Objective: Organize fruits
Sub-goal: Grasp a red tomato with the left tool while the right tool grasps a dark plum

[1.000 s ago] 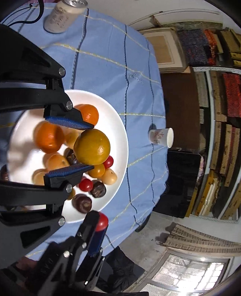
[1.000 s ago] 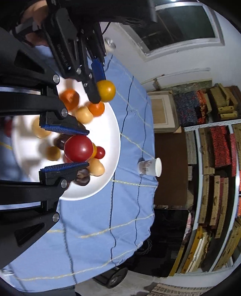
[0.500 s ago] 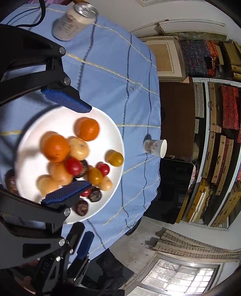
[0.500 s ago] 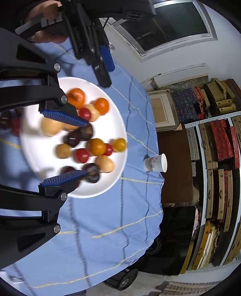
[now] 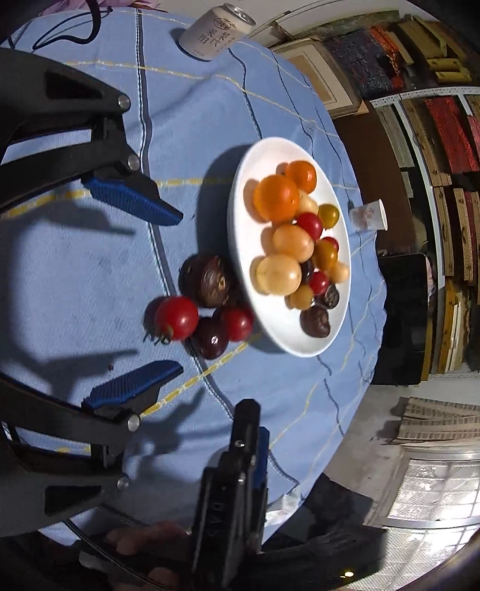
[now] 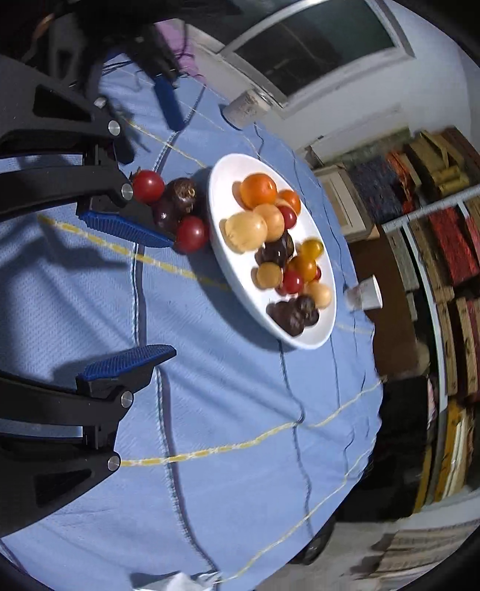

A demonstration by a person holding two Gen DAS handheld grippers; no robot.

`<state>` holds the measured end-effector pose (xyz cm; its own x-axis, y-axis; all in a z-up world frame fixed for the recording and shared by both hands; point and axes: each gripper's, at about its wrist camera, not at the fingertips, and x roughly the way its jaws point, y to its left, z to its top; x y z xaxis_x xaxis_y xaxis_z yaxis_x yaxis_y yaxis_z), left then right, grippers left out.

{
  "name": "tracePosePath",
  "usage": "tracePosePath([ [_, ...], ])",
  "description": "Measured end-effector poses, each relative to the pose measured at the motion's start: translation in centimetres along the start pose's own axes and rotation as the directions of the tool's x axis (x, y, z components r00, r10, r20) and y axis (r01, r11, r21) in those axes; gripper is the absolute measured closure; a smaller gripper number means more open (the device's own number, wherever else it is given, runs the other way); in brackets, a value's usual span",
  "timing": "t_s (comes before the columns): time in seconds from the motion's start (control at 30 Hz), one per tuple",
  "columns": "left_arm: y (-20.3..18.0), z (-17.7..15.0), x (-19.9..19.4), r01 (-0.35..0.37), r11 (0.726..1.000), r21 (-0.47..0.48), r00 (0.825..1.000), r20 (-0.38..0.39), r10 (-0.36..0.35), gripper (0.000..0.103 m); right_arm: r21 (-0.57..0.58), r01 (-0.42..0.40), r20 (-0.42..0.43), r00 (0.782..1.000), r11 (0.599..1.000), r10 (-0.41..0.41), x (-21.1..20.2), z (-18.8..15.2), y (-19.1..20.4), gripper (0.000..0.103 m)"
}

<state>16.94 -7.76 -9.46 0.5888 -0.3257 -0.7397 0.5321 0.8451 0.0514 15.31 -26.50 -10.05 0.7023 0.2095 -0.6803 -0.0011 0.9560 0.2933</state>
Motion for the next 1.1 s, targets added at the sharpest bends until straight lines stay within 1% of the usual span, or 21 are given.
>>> tracePosePath([
  [0.03,-0.2,0.1,0.3,0.008,1.000,-0.006,1.000,-0.009,-0.008,0.045,0.009,0.003,0.005,1.000,1.000,-0.003,-0.1,-0.1,-0.1,0.048],
  [0.07,-0.3,0.2,0.9,0.012,1.000,-0.013,1.000,-0.023,-0.012,0.050,0.013,0.005,0.004,1.000,1.000,-0.005,-0.1,-0.1,-0.2,0.048],
  [0.1,-0.4,0.1,1.2,0.011,1.000,-0.016,0.999,-0.032,-0.012,0.056,0.015,0.007,0.001,1.000,1.000,-0.007,-0.1,-0.2,-0.3,0.048],
  [0.2,-0.3,0.2,2.3,0.027,0.999,-0.033,0.998,-0.057,-0.029,0.070,0.020,0.003,-0.001,1.000,1.000,-0.003,-0.2,-0.4,-0.4,0.048],
  [0.33,-0.4,0.5,2.6,0.034,0.999,-0.037,0.998,-0.056,-0.036,0.071,0.027,0.000,-0.013,1.000,1.000,0.000,-0.1,-0.4,-0.6,0.048],
  [0.47,0.0,0.5,2.7,0.060,0.996,-0.062,0.997,-0.049,-0.063,0.071,-0.001,-0.003,-0.021,1.000,1.000,0.003,0.0,-0.4,0.0,0.048],
  [0.5,0.2,0.5,2.4,0.060,0.996,-0.070,0.998,-0.033,-0.062,0.074,-0.015,-0.008,-0.026,1.000,1.000,0.008,0.1,-0.4,0.3,0.048],
  [0.63,1.4,0.0,0.1,0.057,0.992,-0.114,0.996,0.072,-0.049,0.074,-0.082,-0.028,-0.054,0.998,0.996,0.023,0.4,-0.6,1.7,0.048],
  [0.7,2.9,-0.4,-1.0,0.075,0.981,-0.178,0.991,0.123,-0.053,0.074,-0.126,-0.028,-0.070,0.997,0.992,0.019,0.6,-0.6,2.5,0.048],
  [0.73,4.2,-0.7,-1.5,0.084,0.969,-0.231,0.987,0.151,-0.050,0.074,-0.158,-0.031,-0.085,0.996,0.987,0.018,0.9,-0.7,3.2,0.048],
  [0.77,4.8,-0.8,-1.7,0.086,0.963,-0.257,0.986,0.160,-0.046,0.074,-0.177,-0.037,-0.097,0.995,0.983,0.020,1.1,-0.7,3.8,0.048],
  [0.8,5.7,-1.0,-1.7,0.089,0.952,-0.293,0.986,0.164,-0.042,0.074,-0.204,-0.042,-0.109,0.994,0.978,0.020,1.5,-0.8,4.7,0.048],
  [0.87,6.3,-1.1,-1.5,0.095,0.943,-0.320,0.987,0.155,-0.047,0.074,-0.250,-0.023,-0.116,0.993,0.968,-0.006,2.0,-0.7,5.9,0.048],
  [0.93,6.3,-1.0,-1.2,0.095,0.943,-0.320,0.988,0.143,-0.052,0.074,-0.276,0.002,-0.116,0.993,0.961,-0.036,2.6,-0.5,6.9,0.048],
  [1.1,6.2,-1.0,-0.7,0.104,0.944,-0.313,0.990,0.127,-0.067,0.074,-0.259,-0.005,-0.152,0.988,0.966,-0.036,4.5,-0.1,7.5,0.049],
])
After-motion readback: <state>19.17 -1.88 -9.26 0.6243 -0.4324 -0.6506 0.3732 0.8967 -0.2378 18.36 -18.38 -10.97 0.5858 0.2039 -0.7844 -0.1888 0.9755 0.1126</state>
